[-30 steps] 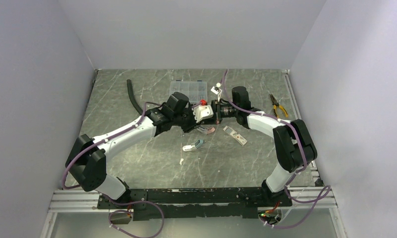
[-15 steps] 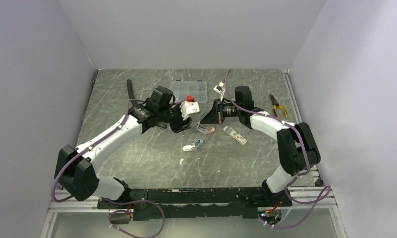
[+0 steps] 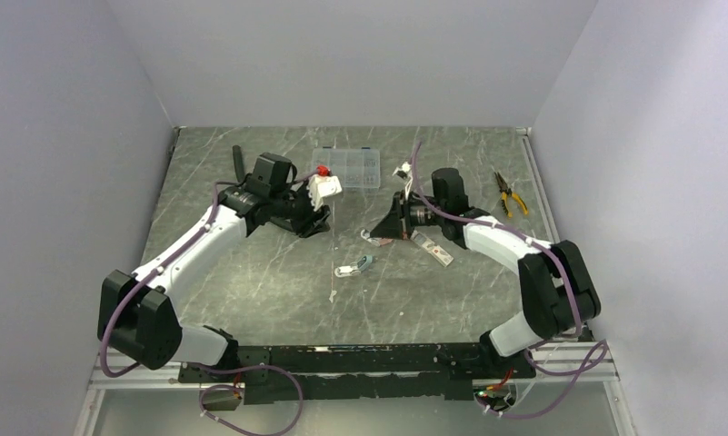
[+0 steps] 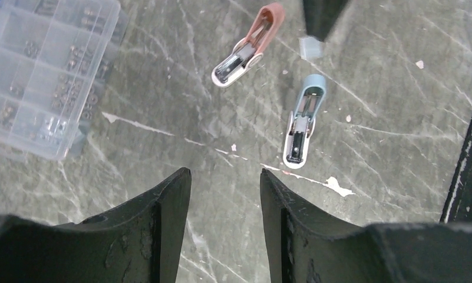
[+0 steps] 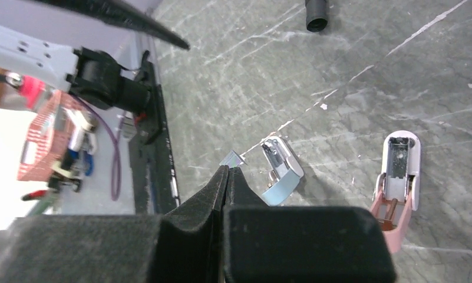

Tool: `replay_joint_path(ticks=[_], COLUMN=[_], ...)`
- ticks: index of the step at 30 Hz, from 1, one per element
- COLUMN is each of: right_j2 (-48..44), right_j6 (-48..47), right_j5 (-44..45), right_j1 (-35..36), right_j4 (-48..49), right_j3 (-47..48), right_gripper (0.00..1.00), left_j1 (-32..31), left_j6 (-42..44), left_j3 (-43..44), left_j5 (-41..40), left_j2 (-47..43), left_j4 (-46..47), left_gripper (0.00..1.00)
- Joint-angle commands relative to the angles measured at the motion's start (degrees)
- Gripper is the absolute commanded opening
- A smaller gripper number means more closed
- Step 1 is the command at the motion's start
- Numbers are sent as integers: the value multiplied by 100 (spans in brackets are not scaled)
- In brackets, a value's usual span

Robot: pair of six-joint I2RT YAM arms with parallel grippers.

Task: Load the staples into the stapler
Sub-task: Adjust the stapler at the center of the board.

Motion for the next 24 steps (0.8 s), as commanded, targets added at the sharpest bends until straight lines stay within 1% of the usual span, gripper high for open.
replay_joint_path(ticks=[1,5,8,11,14,16,18,22,24], right_j2=[-536,-575,-640,-589,-501,-426,-406,-538,-642], right_j6=[-960,-1016,-1215,-1244,-1248,-1270,-1282,-1453,-1519], right_j5=[804,1620,2560,3115,3451,3498,3444,3293,3094], right_j1=[525,920,1313,1554,1742,1843,1861,1749,1579], right_j4=[-120,32,-154,-202,-209,-244,-255,-353,-362], right_j3=[-193,-290,-266,-279,-320,-303,-280,-234,-253], right_gripper=[0,0,0,0,0,0,0,0,0], left_j1=[126,192,316,566,836,960,990,975,850], left_j6=[-340,-651,-1015,-1335,-1559,-1469,-1178,-540,-207], left_j3=[-195,-337,-429,-493,-502,-417,-426,-1007,-1040], left_j5=[-153,-412,-546,-465,-353,-155,217,984,1073], left_j2=[32,259,469,615,747,824,806,498,519], left_j4=[451,743,976,1116,1133,943,755,982,844], left_gripper=[52,52,52,52,52,52,52,53,54])
